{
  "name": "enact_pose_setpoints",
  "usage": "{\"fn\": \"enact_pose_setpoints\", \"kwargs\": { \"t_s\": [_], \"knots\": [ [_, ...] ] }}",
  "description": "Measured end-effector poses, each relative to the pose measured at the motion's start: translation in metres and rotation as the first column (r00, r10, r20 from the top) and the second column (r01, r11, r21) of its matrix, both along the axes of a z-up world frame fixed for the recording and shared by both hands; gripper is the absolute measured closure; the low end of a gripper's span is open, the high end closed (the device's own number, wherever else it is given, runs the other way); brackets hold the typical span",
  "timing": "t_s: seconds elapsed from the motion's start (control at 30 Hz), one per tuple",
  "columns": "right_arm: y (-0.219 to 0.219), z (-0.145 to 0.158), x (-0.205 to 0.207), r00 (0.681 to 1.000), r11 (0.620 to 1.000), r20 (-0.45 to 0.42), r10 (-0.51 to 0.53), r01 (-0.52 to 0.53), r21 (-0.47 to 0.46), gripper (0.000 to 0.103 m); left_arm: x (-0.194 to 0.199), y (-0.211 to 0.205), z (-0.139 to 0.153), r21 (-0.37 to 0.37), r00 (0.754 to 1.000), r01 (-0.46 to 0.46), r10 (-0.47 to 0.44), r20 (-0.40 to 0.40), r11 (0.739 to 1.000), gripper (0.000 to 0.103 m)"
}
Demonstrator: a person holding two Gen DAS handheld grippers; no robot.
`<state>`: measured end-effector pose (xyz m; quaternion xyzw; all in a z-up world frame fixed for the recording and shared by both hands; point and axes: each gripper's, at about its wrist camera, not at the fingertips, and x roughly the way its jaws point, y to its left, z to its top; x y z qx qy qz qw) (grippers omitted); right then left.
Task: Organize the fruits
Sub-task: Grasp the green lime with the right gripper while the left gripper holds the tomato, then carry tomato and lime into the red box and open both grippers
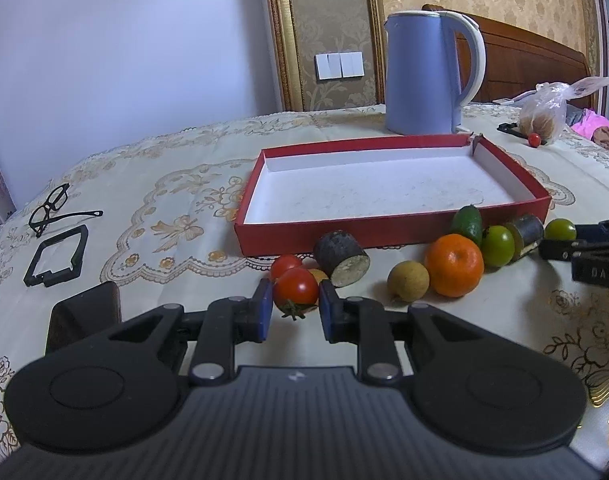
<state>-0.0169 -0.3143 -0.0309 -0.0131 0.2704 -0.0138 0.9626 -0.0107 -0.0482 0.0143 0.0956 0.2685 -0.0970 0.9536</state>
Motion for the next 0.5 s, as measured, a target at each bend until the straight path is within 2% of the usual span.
{"fn": "enact_pose_setpoints", "kwargs": {
  "t_s": [0.5],
  "knots": [
    [-0.009,0.006,-0.026,0.998,0.999,0.054,-0.016,0.013,0.044,0.070,0.004,-0.003,-0.002,0.010,1.000,-0.014,0.014,-0.005,1.000,0.080]
  ]
}}
